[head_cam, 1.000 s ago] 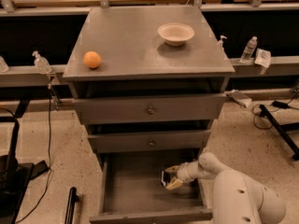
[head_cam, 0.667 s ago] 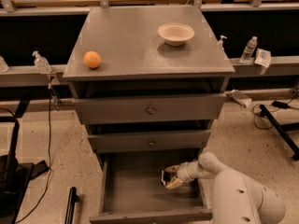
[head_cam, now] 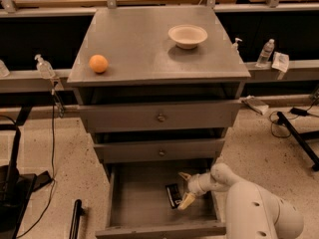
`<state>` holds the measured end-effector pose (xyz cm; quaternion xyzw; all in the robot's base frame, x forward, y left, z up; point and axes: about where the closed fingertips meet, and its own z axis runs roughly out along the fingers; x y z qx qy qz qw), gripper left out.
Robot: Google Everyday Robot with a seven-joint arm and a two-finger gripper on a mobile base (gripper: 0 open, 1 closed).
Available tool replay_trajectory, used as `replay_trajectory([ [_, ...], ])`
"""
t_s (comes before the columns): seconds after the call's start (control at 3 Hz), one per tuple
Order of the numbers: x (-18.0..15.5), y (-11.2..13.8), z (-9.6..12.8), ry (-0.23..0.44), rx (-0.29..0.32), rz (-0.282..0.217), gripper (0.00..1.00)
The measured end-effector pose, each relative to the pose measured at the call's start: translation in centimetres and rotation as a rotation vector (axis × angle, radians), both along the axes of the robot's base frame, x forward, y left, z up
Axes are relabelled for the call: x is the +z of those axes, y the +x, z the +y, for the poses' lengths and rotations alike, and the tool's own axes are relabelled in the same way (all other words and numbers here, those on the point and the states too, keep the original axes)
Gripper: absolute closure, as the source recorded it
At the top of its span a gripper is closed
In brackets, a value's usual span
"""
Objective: Place rxbar chocolate into bottom drawer
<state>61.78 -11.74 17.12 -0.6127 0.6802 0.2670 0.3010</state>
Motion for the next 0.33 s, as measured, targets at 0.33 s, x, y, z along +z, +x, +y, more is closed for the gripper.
replay_trajectory([
  [0.33, -0.01, -0.01, 0.01, 0.000, 0.000, 0.000, 0.00],
])
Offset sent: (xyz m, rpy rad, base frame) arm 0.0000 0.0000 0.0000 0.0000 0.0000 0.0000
